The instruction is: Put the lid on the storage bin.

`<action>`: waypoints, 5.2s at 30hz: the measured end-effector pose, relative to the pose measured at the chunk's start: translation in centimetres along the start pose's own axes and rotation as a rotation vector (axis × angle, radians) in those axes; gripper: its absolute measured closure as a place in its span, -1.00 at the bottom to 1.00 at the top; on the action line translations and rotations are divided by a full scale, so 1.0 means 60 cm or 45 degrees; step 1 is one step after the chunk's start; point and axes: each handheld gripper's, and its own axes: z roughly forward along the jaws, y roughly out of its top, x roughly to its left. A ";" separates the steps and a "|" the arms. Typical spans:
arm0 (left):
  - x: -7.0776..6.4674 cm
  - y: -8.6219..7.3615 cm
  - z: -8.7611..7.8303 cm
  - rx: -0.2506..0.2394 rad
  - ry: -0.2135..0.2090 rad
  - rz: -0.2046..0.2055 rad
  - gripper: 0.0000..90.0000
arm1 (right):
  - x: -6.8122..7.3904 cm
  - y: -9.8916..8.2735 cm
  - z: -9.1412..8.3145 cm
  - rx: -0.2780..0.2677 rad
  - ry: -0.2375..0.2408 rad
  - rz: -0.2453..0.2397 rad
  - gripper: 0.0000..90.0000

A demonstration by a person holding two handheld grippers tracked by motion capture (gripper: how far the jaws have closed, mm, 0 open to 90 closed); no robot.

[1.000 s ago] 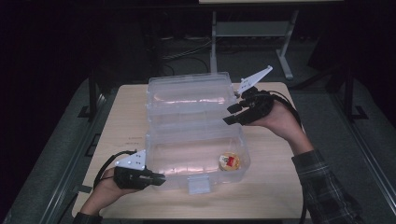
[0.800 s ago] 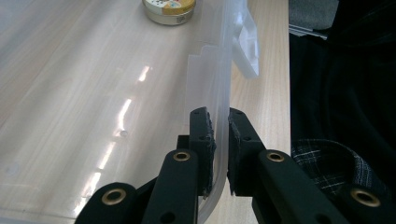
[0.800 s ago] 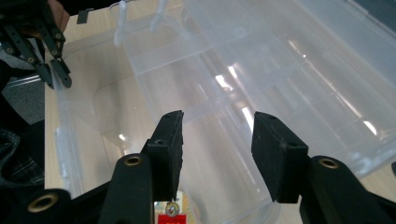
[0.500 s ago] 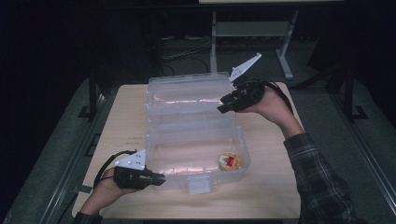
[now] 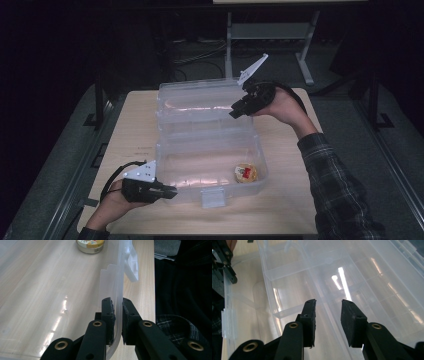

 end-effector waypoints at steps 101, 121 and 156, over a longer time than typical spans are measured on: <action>0.001 0.001 -0.002 0.009 -0.004 -0.146 0.75 | 0.119 -0.082 -0.054 -0.029 0.110 -0.243 0.99; 0.001 0.001 -0.001 0.010 -0.008 -0.139 0.74 | 0.149 -0.102 -0.053 -0.038 0.131 -0.259 0.99; 0.000 0.001 -0.002 0.016 -0.016 -0.131 0.72 | 0.180 -0.124 -0.038 -0.014 0.198 -0.280 0.99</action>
